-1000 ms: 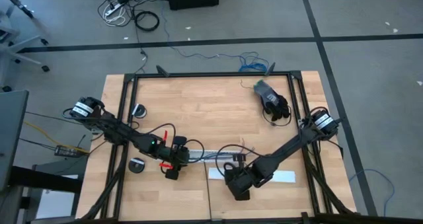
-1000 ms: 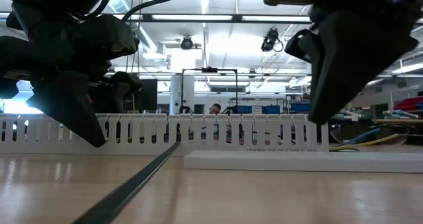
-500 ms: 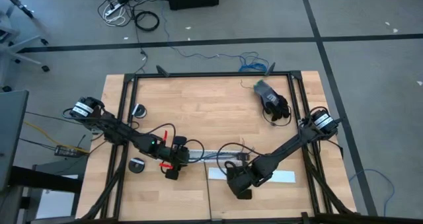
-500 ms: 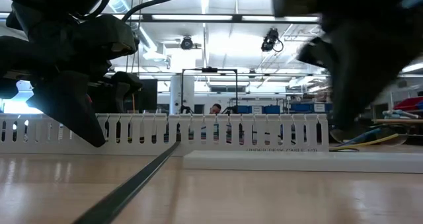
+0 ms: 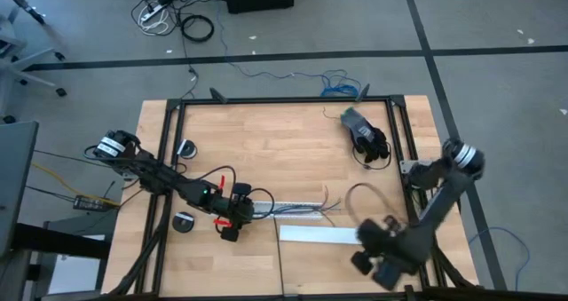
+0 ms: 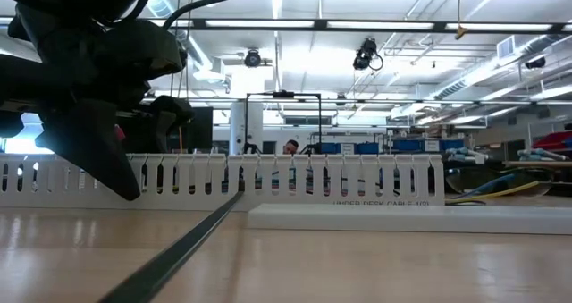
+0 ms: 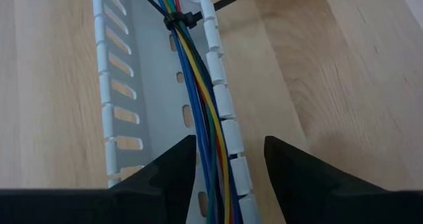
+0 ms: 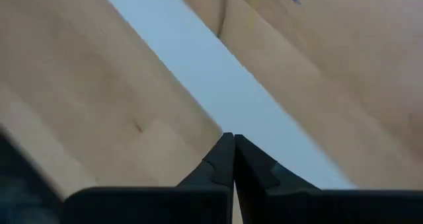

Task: Ziptie cables
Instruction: Close the lid on the cable duct

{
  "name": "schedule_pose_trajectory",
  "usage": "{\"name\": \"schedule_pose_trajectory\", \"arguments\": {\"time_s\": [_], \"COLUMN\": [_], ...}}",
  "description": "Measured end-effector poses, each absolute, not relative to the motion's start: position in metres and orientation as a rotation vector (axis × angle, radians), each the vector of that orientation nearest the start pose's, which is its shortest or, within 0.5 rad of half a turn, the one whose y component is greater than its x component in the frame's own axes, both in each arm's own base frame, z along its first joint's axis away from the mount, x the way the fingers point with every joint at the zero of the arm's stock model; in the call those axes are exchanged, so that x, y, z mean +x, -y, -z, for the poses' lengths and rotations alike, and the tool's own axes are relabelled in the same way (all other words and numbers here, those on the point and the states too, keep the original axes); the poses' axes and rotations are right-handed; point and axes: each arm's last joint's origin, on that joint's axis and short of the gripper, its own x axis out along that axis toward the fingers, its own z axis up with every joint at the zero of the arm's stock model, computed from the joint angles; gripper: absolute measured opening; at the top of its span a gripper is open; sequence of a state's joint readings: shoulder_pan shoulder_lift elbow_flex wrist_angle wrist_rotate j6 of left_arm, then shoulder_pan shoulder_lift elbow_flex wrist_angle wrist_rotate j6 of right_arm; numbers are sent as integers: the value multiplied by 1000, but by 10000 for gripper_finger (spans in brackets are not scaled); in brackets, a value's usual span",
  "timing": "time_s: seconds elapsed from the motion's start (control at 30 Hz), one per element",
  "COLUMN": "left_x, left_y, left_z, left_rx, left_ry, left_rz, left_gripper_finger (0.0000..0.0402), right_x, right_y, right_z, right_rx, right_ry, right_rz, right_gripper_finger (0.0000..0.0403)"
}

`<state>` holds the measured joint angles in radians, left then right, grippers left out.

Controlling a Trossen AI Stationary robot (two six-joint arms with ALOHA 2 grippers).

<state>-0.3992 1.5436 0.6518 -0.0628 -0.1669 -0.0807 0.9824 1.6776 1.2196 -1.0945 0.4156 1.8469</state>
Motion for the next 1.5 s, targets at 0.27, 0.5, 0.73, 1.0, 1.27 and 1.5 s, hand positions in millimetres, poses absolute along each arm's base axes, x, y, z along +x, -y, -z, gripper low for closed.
{"name": "schedule_pose_trajectory", "arguments": {"time_s": [0.27, 0.5, 0.73, 1.0, 1.27, 1.5], "left_x": [250, 250, 250, 247, 243, 242], "left_y": [100, 100, 100, 99, 98, 98], "left_z": [-136, -136, -136, -134, -131, -131], "left_rx": [191, 180, 180, 178, 163, 162], "left_ry": [-918, -921, -922, -968, -1020, -1023], "left_rz": [177, 172, 172, 164, 162, 164], "left_gripper_finger": [174, 174, 174, 174, 174, 174], "right_x": [127, 124, 119, 119, 120, 115], "right_y": [-206, -180, -180, -187, -194, -194], "right_z": [-197, -179, -169, -163, -152, -136], "right_rx": [901, 986, 980, 999, 997, 986], "right_ry": [-1165, -1368, -1521, -1623, -1644, -1669], "right_rz": [763, 849, 913, 921, 912, 888], "right_gripper_finger": [0, 0, 0, 0, 0, 0]}}
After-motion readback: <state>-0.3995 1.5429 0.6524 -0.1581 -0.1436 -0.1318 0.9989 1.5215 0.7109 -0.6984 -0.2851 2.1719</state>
